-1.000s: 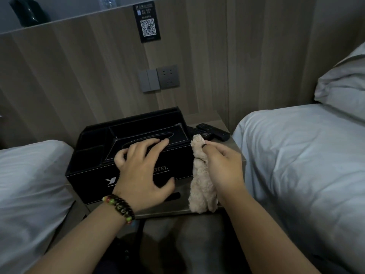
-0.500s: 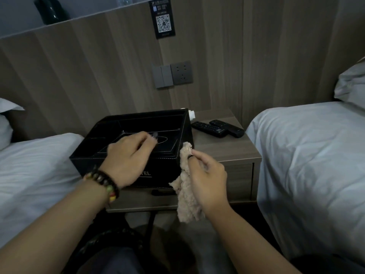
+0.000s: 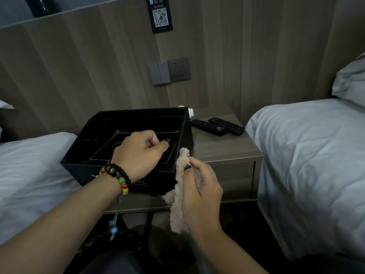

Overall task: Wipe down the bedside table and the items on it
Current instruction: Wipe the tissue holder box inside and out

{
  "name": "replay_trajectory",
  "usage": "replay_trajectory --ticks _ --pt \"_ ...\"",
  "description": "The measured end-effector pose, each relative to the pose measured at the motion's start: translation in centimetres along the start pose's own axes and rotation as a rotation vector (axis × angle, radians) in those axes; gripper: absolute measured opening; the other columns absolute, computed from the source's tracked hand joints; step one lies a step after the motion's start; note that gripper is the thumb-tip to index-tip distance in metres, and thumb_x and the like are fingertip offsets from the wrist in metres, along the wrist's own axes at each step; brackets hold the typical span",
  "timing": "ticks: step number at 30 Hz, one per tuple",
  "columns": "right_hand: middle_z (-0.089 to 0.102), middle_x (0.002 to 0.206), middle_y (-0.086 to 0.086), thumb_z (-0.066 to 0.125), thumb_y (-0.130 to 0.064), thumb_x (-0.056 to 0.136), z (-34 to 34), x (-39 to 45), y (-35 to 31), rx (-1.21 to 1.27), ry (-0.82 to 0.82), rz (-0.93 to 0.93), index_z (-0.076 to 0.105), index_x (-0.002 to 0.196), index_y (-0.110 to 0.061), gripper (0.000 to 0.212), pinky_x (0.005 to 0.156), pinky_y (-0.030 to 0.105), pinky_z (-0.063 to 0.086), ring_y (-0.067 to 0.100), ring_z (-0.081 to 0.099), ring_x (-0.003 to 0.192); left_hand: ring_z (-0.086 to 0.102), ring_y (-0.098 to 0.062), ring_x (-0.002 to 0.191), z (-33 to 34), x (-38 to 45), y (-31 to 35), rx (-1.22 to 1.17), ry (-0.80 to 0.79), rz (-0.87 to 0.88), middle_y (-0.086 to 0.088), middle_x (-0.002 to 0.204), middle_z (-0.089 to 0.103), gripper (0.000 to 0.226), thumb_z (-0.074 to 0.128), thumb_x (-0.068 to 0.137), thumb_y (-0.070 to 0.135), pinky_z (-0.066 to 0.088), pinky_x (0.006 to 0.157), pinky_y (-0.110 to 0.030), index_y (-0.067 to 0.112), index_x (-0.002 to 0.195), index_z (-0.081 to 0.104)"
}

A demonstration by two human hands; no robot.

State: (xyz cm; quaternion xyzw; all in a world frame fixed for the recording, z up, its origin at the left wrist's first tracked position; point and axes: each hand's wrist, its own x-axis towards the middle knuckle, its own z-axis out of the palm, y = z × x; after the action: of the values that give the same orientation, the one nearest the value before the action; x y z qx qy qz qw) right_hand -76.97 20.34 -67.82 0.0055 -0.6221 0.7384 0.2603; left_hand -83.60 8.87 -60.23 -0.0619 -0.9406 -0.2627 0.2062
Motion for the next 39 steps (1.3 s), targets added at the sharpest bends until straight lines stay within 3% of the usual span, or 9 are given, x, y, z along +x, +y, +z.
replay_trajectory --ticks 5,9,14,19,25,30,33,35,39 --pt "0.063 0.108 -0.010 0.055 -0.006 0.092 0.9 -0.4 0.7 -0.003 0.011 -0.067 0.068 0.111 -0.019 0.026 0.084 0.009 0.045 -0.001 0.058 0.103 0.048 -0.005 0.040 -0.1 0.6 -1.4 -0.046 0.060 0.139 0.012 0.042 0.052 0.030 0.063 0.080 0.042 0.035 0.053 -0.023 0.025 0.057 0.055" --pt "0.060 0.117 -0.013 0.053 -0.014 0.089 1.8 -0.1 0.8 -0.026 0.014 -0.197 0.066 0.114 -0.019 0.029 0.093 0.012 0.044 -0.001 0.055 0.112 0.038 -0.008 0.040 -0.6 2.8 -3.4 -0.237 -0.083 0.262 0.011 0.040 0.044 0.029 0.059 0.069 0.043 0.034 0.050 -0.022 0.018 0.056 0.052" --pt "0.049 0.132 0.011 0.050 -0.008 0.093 4.6 -0.7 2.2 -0.192 -0.053 -0.579 0.059 0.123 -0.001 0.032 0.105 0.033 0.044 0.019 0.049 0.127 0.034 -0.003 0.042 -1.1 4.8 -4.3 -0.458 -0.290 0.297 0.011 0.044 0.041 0.025 0.063 0.067 0.026 0.026 0.043 -0.015 0.020 0.047 0.049" --pt "0.054 0.126 0.025 0.049 0.000 0.092 4.0 3.8 4.1 -0.385 -0.016 -0.917 0.061 0.116 0.011 0.029 0.108 0.042 0.041 0.035 0.047 0.129 0.031 0.001 0.046 -0.8 5.3 -4.9 -0.517 -0.347 0.329 0.012 0.047 0.038 0.029 0.061 0.065 0.028 0.023 0.046 -0.017 0.013 0.052 0.041" --pt "0.056 0.124 0.020 0.050 0.000 0.092 2.2 10.0 4.1 -0.248 0.317 -0.511 0.059 0.121 0.007 0.031 0.105 0.018 0.039 0.015 0.052 0.119 0.026 -0.004 0.044 -0.5 5.6 -5.0 -0.476 -0.337 0.309 0.012 0.048 0.031 0.037 0.059 0.074 0.011 0.020 0.046 -0.021 0.024 0.046 0.038" --pt "0.051 0.131 0.017 0.050 -0.002 0.090 5.5 3.5 4.5 -0.226 0.216 -0.628 0.054 0.126 0.003 0.037 0.109 0.038 0.040 0.025 0.048 0.129 0.028 -0.003 0.046 -0.4 5.6 -5.1 -0.496 -0.357 0.338 0.011 0.048 0.034 0.034 0.062 0.070 0.020 0.022 0.045 -0.018 0.010 0.053 0.035" --pt "0.045 0.134 0.017 0.051 0.003 0.089 6.5 2.4 5.0 -0.232 0.133 -0.784 0.052 0.125 0.006 0.036 0.109 0.047 0.038 0.034 0.043 0.133 0.032 -0.013 0.052 -0.4 5.5 -5.2 -0.485 -0.341 0.392 -0.012 0.052 0.036 0.038 0.057 0.071 0.026 0.026 0.049 -0.025 -0.003 0.055 0.039" --pt "0.050 0.130 0.021 0.051 0.005 0.088 5.6 4.6 5.0 -0.279 0.146 -0.844 0.057 0.120 0.010 0.033 0.108 0.044 0.039 0.035 0.047 0.129 0.031 -0.018 0.054 -0.4 5.5 -5.2 -0.484 -0.333 0.384 -0.016 0.053 0.035 0.039 0.057 0.071 0.027 0.025 0.050 -0.031 -0.004 0.056 0.038" --pt "0.056 0.123 0.021 0.052 0.001 0.089 4.1 9.0 3.3 -0.243 0.308 -0.659 0.060 0.119 0.007 0.032 0.105 0.026 0.042 0.021 0.053 0.120 0.028 -0.004 0.046 -0.5 5.6 -5.3 -0.466 -0.332 0.378 0.011 0.048 0.032 0.031 0.057 0.072 0.027 0.024 0.046 -0.017 0.014 0.054 0.036"
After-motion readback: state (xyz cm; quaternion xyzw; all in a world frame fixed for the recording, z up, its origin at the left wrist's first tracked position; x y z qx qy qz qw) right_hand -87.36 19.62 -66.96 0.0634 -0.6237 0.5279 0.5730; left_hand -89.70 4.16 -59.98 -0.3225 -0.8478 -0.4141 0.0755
